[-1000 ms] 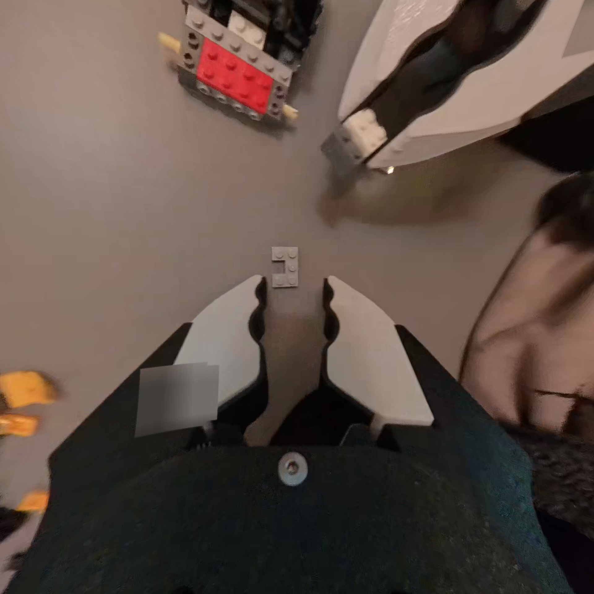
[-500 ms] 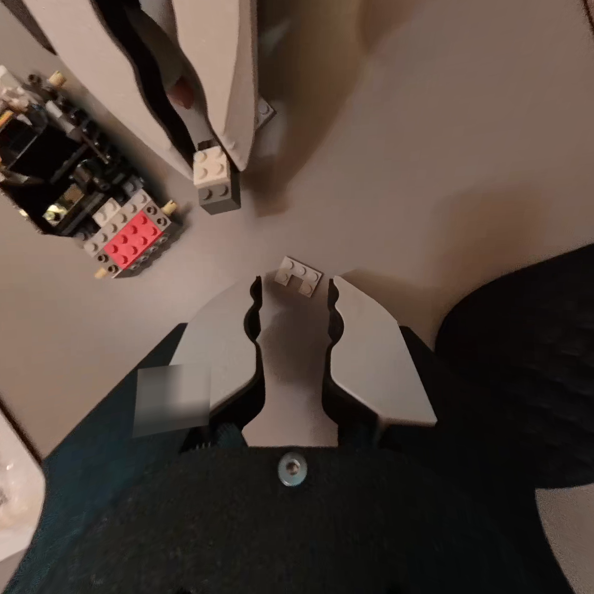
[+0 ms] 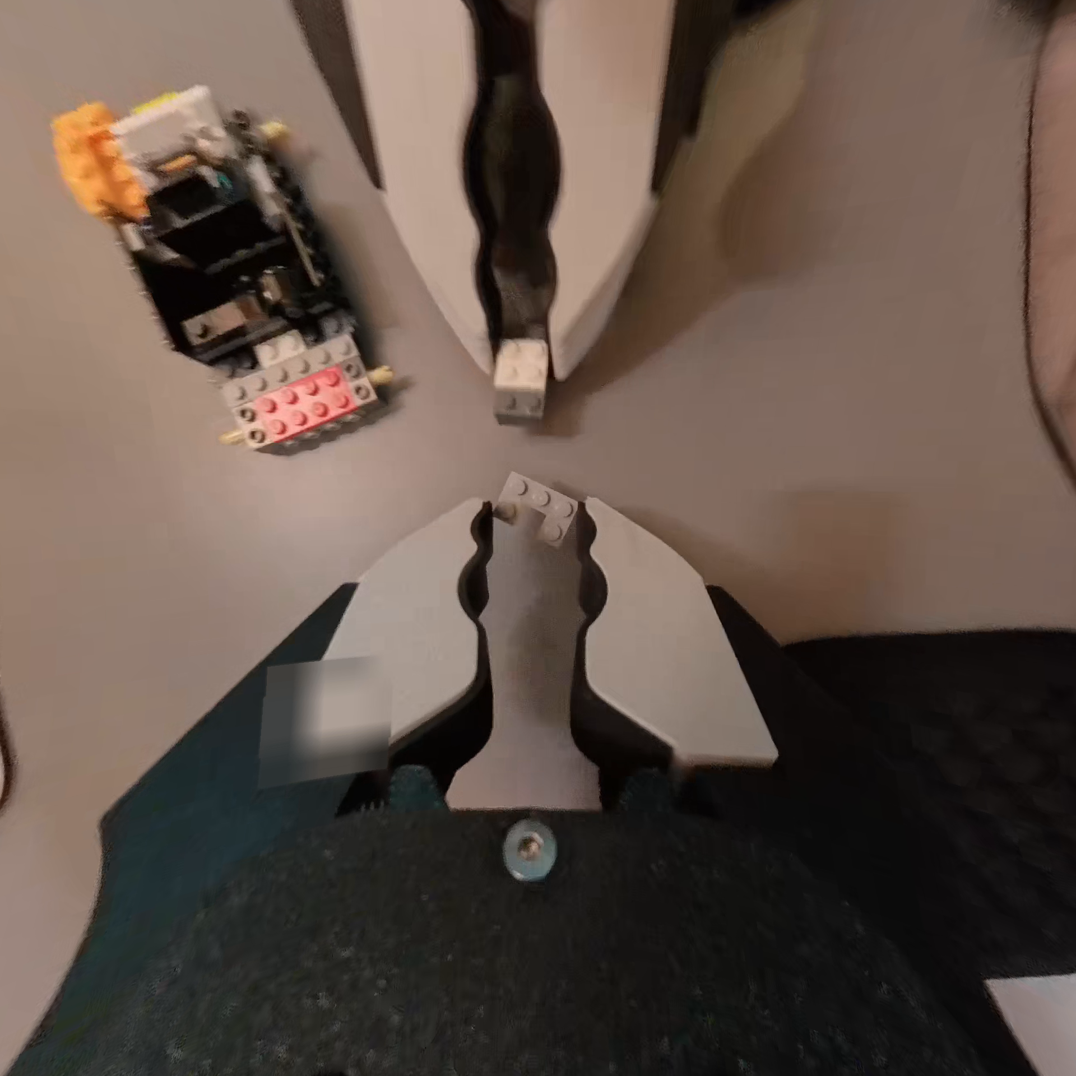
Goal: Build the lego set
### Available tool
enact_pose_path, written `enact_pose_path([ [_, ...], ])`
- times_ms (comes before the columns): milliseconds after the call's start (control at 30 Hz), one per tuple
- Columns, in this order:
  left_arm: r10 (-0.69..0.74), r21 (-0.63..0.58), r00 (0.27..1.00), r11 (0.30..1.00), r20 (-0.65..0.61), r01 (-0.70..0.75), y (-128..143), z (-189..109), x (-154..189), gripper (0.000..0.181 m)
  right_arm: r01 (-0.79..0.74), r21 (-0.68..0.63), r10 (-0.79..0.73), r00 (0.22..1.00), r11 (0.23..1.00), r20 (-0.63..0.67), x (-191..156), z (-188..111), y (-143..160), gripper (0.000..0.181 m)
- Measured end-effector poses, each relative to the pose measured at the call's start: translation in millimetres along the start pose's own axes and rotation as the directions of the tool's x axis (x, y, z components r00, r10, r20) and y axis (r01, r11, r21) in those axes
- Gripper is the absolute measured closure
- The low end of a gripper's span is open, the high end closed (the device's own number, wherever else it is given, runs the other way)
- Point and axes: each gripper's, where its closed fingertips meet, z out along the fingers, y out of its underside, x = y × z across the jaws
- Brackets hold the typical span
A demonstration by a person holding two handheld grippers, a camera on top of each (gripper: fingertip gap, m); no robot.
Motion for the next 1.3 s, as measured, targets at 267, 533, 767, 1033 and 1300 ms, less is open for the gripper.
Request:
enact_pose_path([
  [267,-0.225,-0.097,0.972,0.968,0.069,0.231,-26.2,-5.7,-3.6,0.154,0.074,0.049,-0.070,0.995,0.996,-0.074,-1.9,1.3,-12.4,0.164],
  [533,-0.209,-0.226,0.969,0.945,0.135,0.235,-27.9,-11.3,-9.1,0.154,0.058,0.160,-0.044,0.995,0.985,-0.094,2.5,-4.1,-25.8,0.165],
  [767,-0.200,-0.270,0.964,0.932,0.173,0.241,-32.8,-20.2,-16.0,0.154,0.016,0.252,0.007,0.996,0.968,-0.091,6.3,-8.8,-35.4,0.165],
  [1033,-0.208,-0.271,0.963,0.930,0.173,0.250,-34.2,-20.7,-15.1,0.154,0.048,0.260,-0.020,0.994,0.965,-0.109,5.4,-8.6,-36.4,0.165],
  [1300,-0.215,-0.267,0.962,0.929,0.168,0.255,-31.2,-21.1,-13.7,0.153,0.040,0.269,-0.017,0.996,0.962,-0.089,3.6,-7.5,-36.4,0.165],
])
